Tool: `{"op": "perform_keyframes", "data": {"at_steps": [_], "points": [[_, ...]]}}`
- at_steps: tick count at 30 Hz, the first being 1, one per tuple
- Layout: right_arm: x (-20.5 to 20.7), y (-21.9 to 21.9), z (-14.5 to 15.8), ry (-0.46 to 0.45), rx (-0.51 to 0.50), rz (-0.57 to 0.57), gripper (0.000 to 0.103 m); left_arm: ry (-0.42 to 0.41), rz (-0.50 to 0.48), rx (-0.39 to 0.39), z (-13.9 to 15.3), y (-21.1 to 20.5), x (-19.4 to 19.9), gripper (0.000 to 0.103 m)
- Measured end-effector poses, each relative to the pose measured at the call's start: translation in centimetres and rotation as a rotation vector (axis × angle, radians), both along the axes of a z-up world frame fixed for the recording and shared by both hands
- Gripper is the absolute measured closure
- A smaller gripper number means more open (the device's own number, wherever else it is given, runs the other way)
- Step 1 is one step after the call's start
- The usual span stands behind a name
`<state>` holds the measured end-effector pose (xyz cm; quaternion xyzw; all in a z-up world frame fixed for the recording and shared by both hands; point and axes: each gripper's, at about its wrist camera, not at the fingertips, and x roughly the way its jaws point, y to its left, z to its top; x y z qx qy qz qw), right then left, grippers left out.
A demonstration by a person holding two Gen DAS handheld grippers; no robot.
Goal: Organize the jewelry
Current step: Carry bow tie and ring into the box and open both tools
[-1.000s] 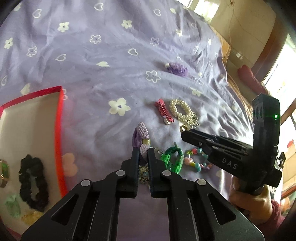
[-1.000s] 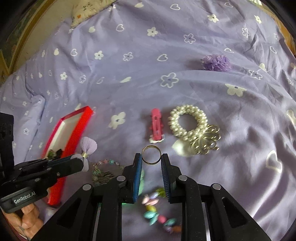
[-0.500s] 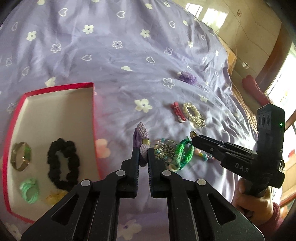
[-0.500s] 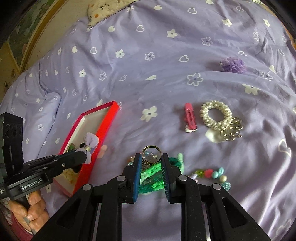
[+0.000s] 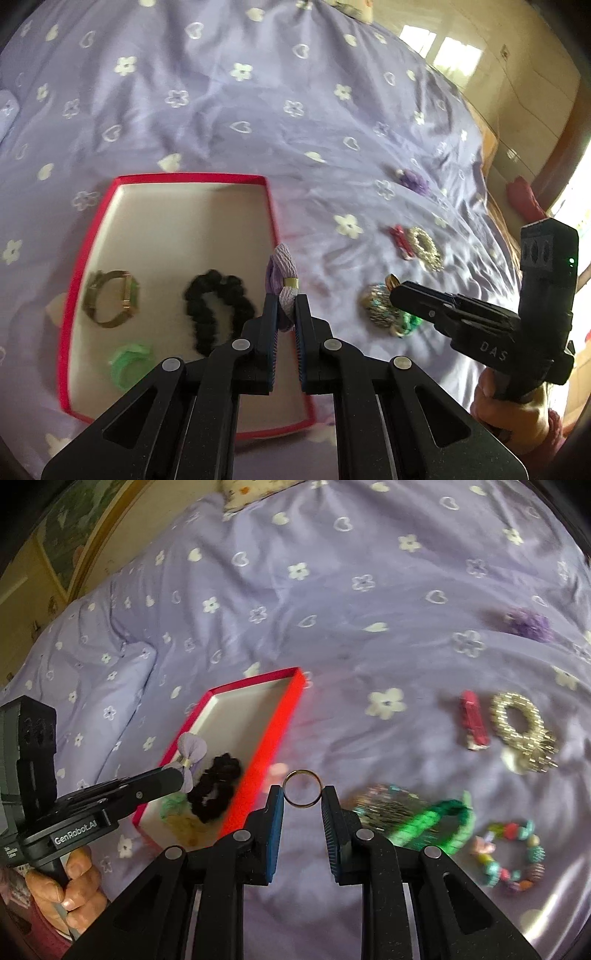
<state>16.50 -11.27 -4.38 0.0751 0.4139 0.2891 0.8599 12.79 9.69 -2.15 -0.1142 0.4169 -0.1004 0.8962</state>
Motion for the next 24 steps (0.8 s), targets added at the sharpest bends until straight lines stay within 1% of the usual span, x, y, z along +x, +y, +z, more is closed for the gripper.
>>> {"op": "perform_keyframes", "data": {"at_steps": [6, 11, 17, 24], "points": [[0.6, 3.7, 0.4, -0.009, 0.001, 0.059, 0.082, 0.008, 0.052, 0.007, -0.5, 2.9, 0.4, 0.096], [1.7, 6.7, 0.3, -0.006, 0.0, 0.102, 0.082, 0.022, 0.092, 0.018, -1.2, 5.3, 1.5, 0.096], [3.7, 10.3, -0.7, 0.01, -0.015, 0.144, 0.082, 0.044, 0.129, 0.034, -2.3, 7.7, 3.6, 0.096], [5.9, 13.0, -2.1, 0.03, -0.058, 0.172, 0.082, 0.08, 0.147, 0.049, -3.9, 9.7, 6.2, 0.096]]}}
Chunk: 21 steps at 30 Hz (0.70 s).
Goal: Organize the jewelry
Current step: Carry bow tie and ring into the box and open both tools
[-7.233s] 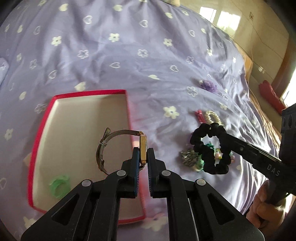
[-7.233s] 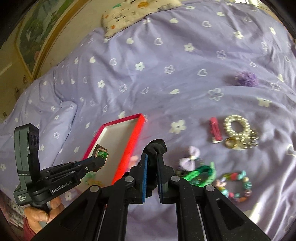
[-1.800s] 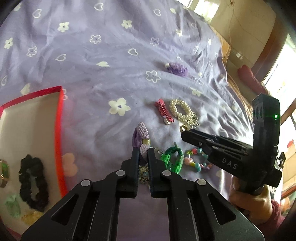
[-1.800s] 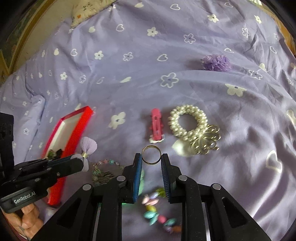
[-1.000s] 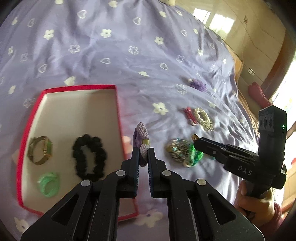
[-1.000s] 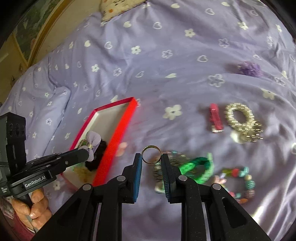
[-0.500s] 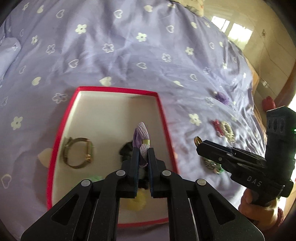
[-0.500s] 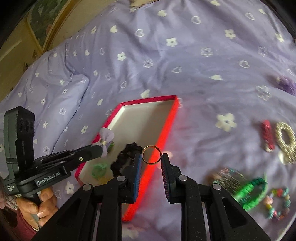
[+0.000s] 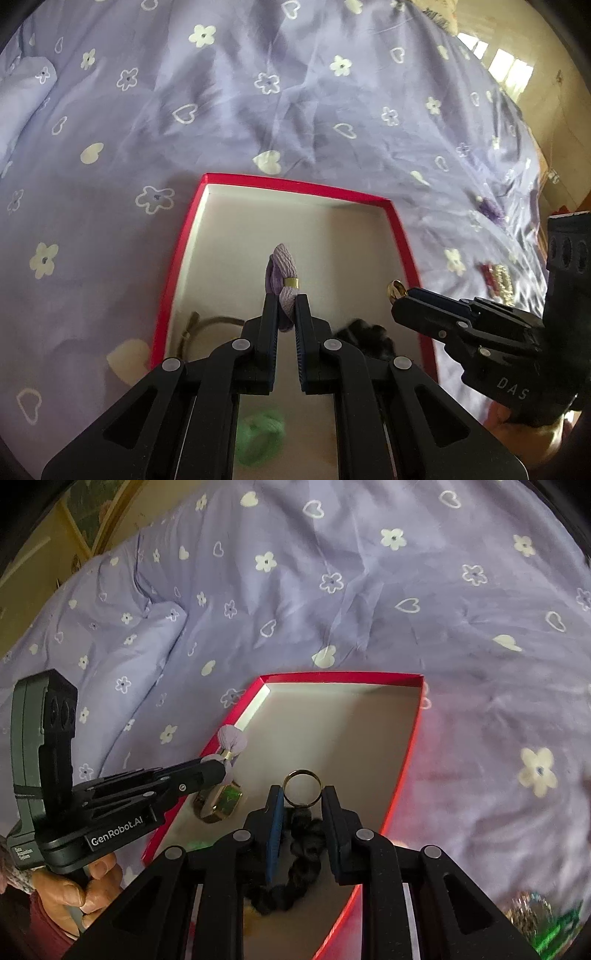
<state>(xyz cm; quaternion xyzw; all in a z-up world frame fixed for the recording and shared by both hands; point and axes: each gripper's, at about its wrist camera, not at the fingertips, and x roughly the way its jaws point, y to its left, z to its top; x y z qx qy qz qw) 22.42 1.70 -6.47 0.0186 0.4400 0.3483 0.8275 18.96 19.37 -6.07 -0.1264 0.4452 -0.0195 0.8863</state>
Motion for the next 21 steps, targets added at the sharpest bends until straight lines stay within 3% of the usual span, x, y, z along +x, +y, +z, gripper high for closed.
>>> {"op": "perform_keyframes", "data": {"at_steps": [8, 21], "points": [[1.8, 1.8, -1.6, 0.025, -0.076, 0.024, 0.082, 0.057, -0.004, 0.03, -1.8, 0.6, 2.3, 0.096], [2.4, 3.6, -2.7, 0.03, -0.193, 0.064, 0.082, 0.11, -0.008, 0.039, -3.7, 0.4, 3.0, 0.095]]}}
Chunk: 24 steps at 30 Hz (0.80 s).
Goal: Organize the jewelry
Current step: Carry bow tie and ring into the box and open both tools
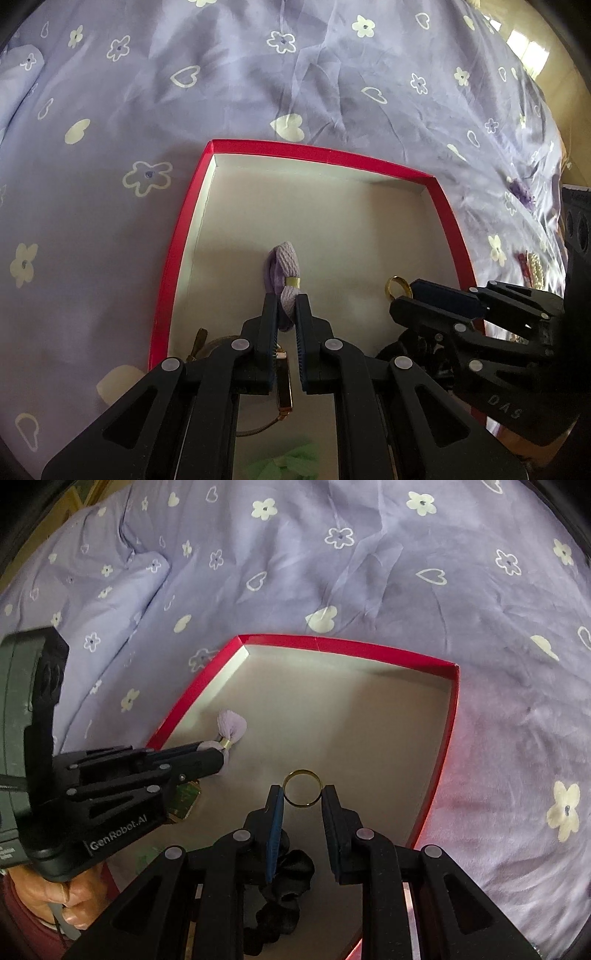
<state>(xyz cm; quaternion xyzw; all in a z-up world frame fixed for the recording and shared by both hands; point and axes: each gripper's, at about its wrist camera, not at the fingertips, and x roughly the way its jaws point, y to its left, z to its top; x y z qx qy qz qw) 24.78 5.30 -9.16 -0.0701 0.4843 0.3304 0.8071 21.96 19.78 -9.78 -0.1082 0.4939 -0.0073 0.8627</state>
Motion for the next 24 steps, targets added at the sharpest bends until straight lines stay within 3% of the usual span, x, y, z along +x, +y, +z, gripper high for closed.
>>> {"op": "perform_keyframes", "data": {"at_steps": [9, 24], "points": [[0.2, 0.5, 0.0, 0.019, -0.044, 0.027, 0.081, 0.007, 0.004, 0.003, 0.1, 0.0, 0.1, 0.092], [-0.7, -1.3, 1.4, 0.004, 0.048, -0.016, 0.077, -0.004, 0.027, 0.024, 1.1, 0.0, -0.6, 0.073]]}}
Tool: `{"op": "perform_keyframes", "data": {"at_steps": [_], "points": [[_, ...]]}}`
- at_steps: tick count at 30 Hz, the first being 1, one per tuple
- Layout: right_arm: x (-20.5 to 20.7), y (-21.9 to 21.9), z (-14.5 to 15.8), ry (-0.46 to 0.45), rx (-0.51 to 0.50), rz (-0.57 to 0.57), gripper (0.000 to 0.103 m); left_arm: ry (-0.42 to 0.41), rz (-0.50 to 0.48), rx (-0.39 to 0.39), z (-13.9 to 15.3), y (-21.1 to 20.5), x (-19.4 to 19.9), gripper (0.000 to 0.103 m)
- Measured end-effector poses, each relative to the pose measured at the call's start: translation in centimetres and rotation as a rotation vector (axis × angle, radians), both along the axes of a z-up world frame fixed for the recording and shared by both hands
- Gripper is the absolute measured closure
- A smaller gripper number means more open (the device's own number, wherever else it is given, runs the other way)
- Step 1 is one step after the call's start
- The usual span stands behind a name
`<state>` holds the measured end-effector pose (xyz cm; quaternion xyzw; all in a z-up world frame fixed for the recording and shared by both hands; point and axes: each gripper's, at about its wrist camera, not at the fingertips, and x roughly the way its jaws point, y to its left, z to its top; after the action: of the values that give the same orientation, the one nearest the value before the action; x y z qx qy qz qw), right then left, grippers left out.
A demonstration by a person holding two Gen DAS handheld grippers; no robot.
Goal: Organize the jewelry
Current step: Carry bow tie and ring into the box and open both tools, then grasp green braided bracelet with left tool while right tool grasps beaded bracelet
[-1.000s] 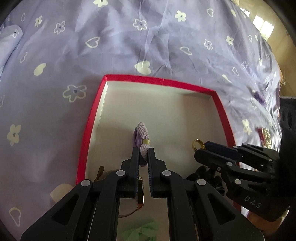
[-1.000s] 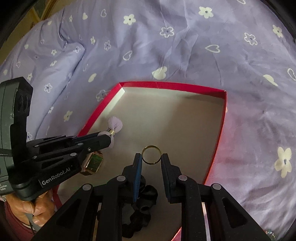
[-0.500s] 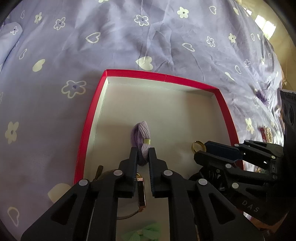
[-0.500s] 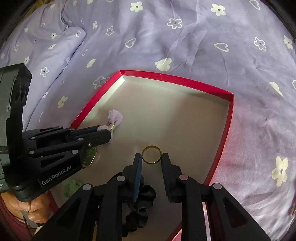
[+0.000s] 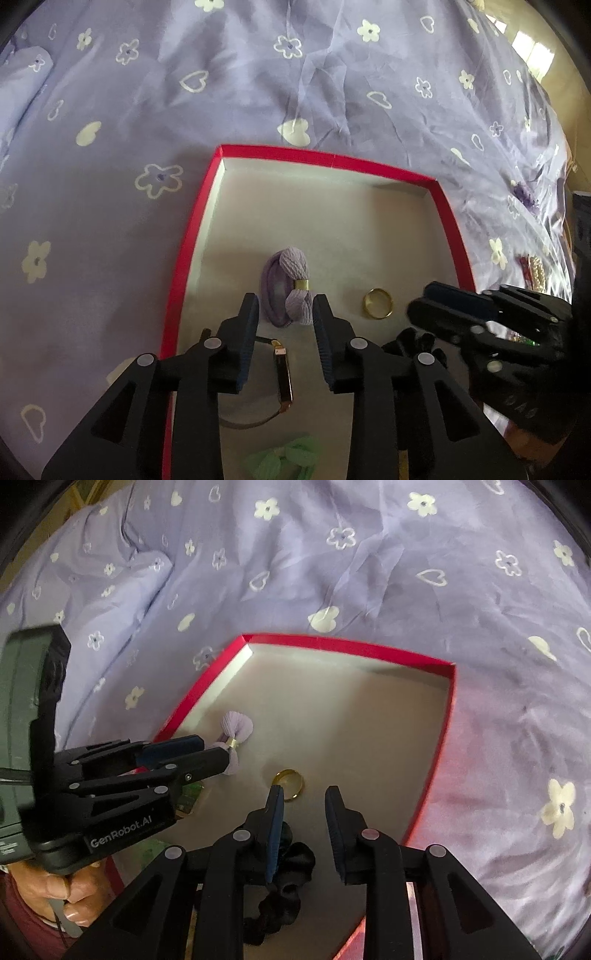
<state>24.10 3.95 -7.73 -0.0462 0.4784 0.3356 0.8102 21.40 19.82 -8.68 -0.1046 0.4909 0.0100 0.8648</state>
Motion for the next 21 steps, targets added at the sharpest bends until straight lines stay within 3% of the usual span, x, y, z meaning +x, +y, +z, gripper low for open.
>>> {"op": "perform_keyframes", "data": {"at_steps": [10, 21], "points": [[-2.8, -6.3, 3.1, -0.036, 0.099, -0.092, 0.073, -0.066, 0.007, -0.001, 3.0, -0.8, -2.5, 0.068], [-6.3, -17.0, 4.3, -0.071, 0.129, -0.272, 0.069, -0.136, -0.057, -0.06, 6.2, -5.4, -6.7, 0.064]]}}
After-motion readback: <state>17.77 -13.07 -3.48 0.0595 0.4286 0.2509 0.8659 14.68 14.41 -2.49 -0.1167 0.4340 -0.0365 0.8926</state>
